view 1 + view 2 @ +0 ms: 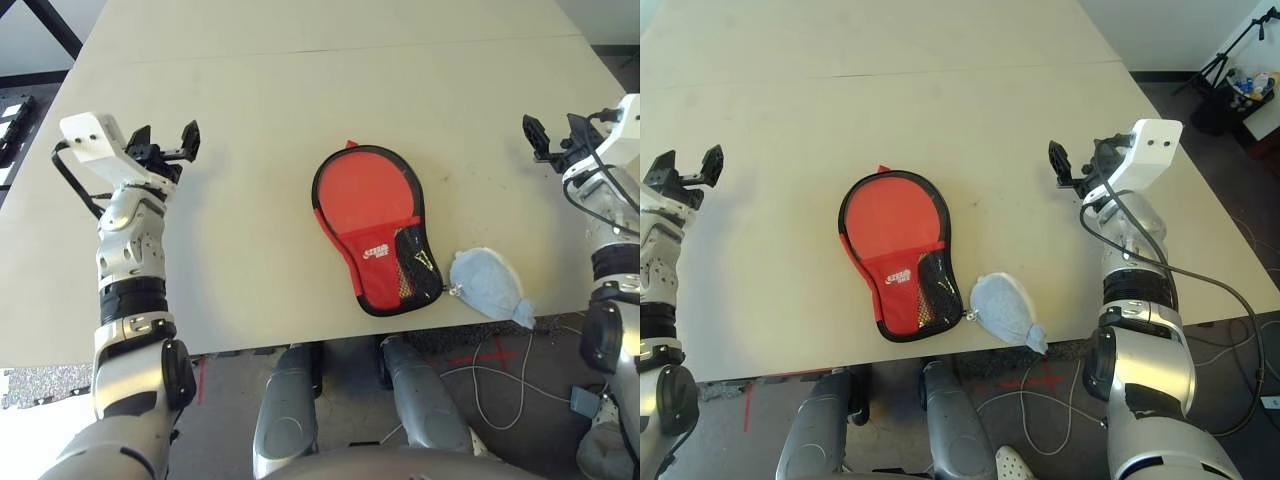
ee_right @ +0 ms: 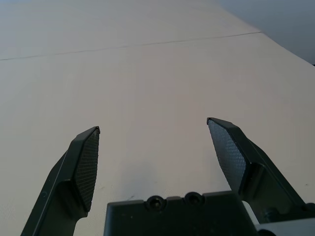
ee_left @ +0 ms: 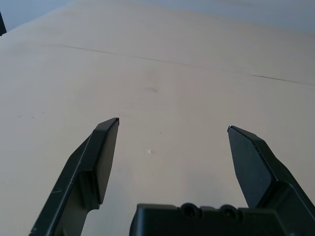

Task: Store the ping-pong paddle in its case and zip it.

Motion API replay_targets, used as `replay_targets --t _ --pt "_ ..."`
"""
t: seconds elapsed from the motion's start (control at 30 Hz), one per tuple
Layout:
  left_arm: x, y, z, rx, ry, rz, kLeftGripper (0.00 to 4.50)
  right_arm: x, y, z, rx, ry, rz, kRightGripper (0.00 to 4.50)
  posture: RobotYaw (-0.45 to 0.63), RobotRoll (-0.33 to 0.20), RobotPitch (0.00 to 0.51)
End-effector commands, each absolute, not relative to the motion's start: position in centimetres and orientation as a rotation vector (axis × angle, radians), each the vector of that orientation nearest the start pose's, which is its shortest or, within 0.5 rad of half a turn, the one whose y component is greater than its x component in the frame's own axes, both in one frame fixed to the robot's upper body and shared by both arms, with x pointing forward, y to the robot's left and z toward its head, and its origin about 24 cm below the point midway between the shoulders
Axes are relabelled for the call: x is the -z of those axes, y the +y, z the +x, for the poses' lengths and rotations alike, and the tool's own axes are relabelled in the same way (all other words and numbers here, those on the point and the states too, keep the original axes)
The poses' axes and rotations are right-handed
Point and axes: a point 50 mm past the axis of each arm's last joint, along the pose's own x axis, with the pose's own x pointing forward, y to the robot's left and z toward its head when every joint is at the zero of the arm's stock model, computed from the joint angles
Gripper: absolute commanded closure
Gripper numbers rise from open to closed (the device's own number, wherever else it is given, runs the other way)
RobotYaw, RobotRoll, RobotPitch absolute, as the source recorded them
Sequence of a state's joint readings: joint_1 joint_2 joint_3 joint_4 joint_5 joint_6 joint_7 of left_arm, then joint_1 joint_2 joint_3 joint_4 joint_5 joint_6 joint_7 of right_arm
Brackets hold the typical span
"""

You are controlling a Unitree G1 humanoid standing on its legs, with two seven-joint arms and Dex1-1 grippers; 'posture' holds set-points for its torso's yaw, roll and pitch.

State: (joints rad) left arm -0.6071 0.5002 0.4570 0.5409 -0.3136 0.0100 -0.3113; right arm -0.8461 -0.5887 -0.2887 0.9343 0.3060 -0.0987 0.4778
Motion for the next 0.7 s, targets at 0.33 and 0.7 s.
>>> replay_targets --t 0.33,0.7 --pt "-15.17 33.03 33.03 -0.167 -0.22 -0.057 0.0 -16.83 -30.89 36.84 -0.04 -0.163 0.009 0.02 -0.07 0.0 0.28" --pt "-15.19 33.15 33.08 -0.164 -0.217 -0.049 0.0 -16.49 -30.72 36.93 -0.037 -0.151 0.019 0.02 -0.06 0.0 0.284"
